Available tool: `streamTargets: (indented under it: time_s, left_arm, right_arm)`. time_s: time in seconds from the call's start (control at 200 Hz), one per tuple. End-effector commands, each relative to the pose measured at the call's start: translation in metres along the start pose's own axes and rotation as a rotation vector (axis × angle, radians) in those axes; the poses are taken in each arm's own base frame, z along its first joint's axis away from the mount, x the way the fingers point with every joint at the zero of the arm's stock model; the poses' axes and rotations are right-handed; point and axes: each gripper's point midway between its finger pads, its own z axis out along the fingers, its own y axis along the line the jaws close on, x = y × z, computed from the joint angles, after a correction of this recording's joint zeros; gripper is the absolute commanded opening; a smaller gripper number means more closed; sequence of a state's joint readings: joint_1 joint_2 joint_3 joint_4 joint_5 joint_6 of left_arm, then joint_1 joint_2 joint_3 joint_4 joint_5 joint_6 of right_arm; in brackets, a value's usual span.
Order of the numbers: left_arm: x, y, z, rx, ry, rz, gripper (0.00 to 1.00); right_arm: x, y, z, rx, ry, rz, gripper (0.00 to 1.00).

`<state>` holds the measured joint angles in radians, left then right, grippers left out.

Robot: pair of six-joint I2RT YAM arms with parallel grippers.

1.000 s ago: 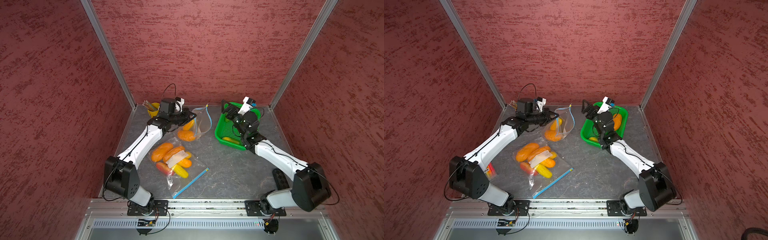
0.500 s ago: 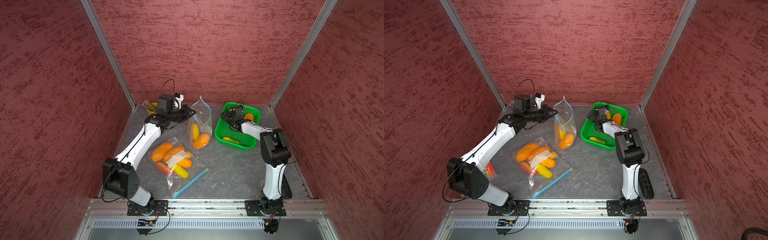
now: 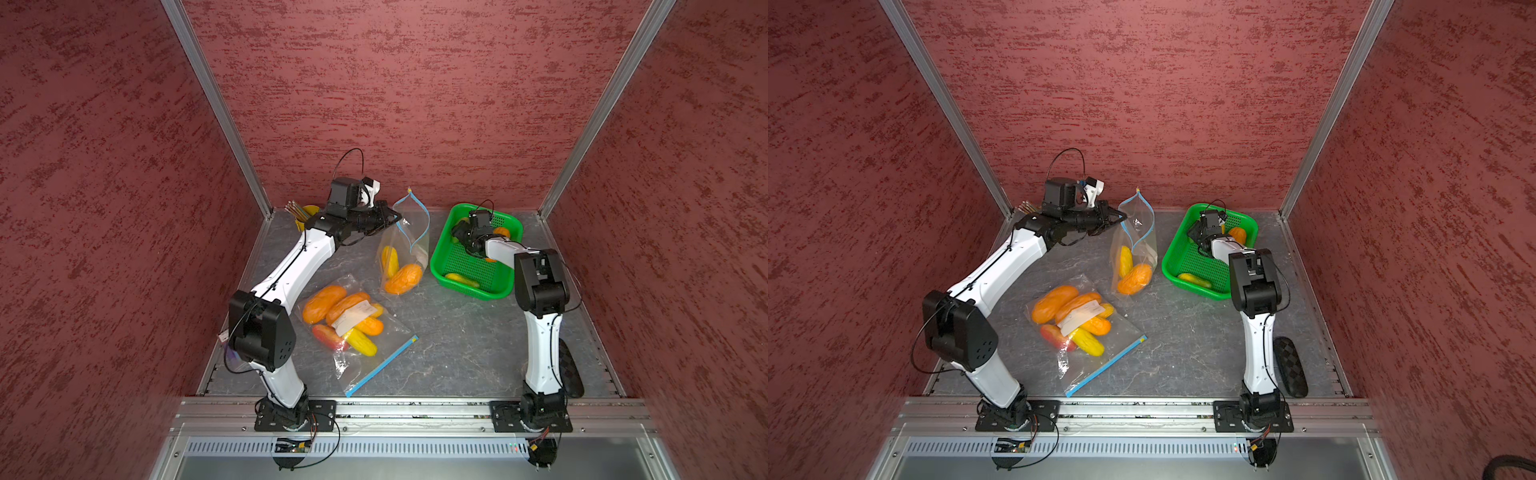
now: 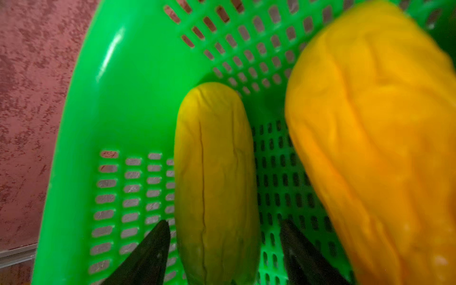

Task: Place the mango in a zip-top bag and seal the zipper
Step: Pick up the mango from the basket, then place the mango in the zipper food storage bag.

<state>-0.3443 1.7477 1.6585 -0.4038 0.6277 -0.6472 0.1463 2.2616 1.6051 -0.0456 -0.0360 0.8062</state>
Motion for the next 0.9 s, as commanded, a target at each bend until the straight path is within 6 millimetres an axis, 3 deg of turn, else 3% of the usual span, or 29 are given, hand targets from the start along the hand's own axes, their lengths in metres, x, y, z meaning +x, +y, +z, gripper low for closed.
streamTargets:
  time_s: [0.0, 0.12, 0.296, 0.441, 0.536, 0.611, 0.641, 0.746, 0.827, 0.892]
  left_arm:
    - [0.002, -0.008, 0.004, 0.022, 0.026, 0.034, 0.0]
    - [0.009, -0.003, 0.01, 0.014, 0.046, 0.025, 0.0]
    - [0.024, -0.006, 0.013, 0.019, 0.07, 0.026, 0.0]
    - [0.035, -0.009, 0.018, 0.027, 0.072, 0.019, 0.0]
    - [0.042, -0.015, 0.024, 0.035, 0.083, 0.026, 0.0]
    - [0.047, -0.019, 0.029, 0.04, 0.094, 0.03, 0.0]
    - [0.048, -0.02, 0.03, 0.04, 0.096, 0.029, 0.0]
    - [0.053, -0.025, 0.032, 0.049, 0.099, 0.03, 0.0]
    - [0.053, -0.03, 0.032, 0.051, 0.097, 0.034, 0.0]
    - [0.053, -0.032, 0.031, 0.052, 0.094, 0.035, 0.0]
  right_arm:
    - [0.002, 0.017, -0.005, -0.063, 0.025, -0.011, 0.58]
    - [-0.003, 0.023, -0.024, -0.087, 0.005, -0.015, 0.4]
    - [-0.021, 0.045, -0.083, -0.18, -0.084, -0.033, 0.2]
    - [-0.027, 0.072, -0.153, -0.352, -0.155, -0.048, 0.16]
    - [-0.028, 0.101, -0.217, -0.546, -0.219, -0.057, 0.15]
    - [-0.018, 0.124, -0.263, -0.682, -0.26, -0.092, 0.15]
    - [-0.016, 0.137, -0.29, -0.747, -0.291, -0.123, 0.15]
    - [0.003, 0.162, -0.341, -0.868, -0.363, -0.206, 0.15]
    - [0.023, 0.176, -0.367, -0.953, -0.39, -0.254, 0.15]
    - [0.039, 0.185, -0.37, -0.974, -0.382, -0.298, 0.15]
